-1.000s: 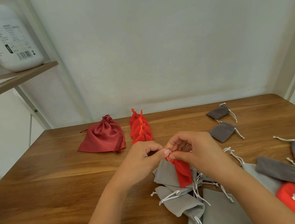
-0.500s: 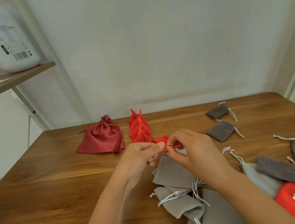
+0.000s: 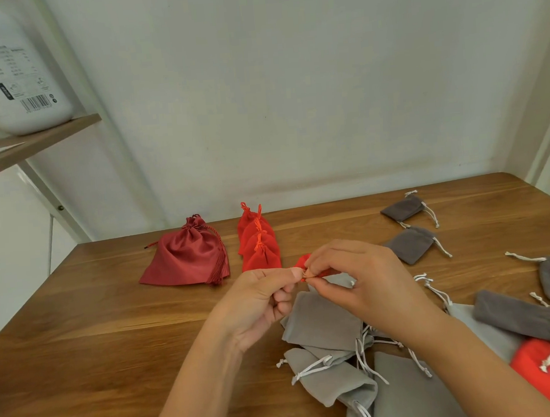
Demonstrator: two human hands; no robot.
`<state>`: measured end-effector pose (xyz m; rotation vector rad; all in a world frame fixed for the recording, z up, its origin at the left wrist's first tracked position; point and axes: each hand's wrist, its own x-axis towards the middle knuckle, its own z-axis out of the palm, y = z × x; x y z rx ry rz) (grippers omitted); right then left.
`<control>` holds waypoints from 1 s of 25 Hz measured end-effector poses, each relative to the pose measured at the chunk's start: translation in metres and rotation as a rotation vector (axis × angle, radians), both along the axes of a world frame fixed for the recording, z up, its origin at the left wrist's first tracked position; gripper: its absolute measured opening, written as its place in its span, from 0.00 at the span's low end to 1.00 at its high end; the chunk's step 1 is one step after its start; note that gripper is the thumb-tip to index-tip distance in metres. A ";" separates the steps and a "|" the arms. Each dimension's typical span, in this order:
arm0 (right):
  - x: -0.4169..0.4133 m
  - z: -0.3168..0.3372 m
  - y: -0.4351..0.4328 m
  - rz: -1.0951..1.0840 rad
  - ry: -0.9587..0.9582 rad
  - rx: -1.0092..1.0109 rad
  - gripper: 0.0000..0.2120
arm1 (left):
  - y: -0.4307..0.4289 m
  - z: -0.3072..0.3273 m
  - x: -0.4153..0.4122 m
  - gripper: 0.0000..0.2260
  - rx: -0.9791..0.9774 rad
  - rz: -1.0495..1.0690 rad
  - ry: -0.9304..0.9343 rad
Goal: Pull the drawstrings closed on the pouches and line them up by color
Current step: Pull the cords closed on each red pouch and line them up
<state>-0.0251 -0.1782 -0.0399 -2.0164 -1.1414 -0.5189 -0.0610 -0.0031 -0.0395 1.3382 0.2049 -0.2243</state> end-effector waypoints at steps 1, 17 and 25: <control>0.001 -0.001 0.000 -0.007 -0.007 -0.020 0.09 | 0.000 -0.001 0.000 0.08 0.040 -0.005 -0.018; 0.007 0.003 -0.010 0.255 0.774 0.183 0.05 | 0.002 0.003 -0.005 0.07 0.283 -0.081 -0.417; 0.003 0.002 -0.007 0.107 0.732 0.126 0.04 | -0.008 -0.004 -0.003 0.06 0.647 0.053 -0.601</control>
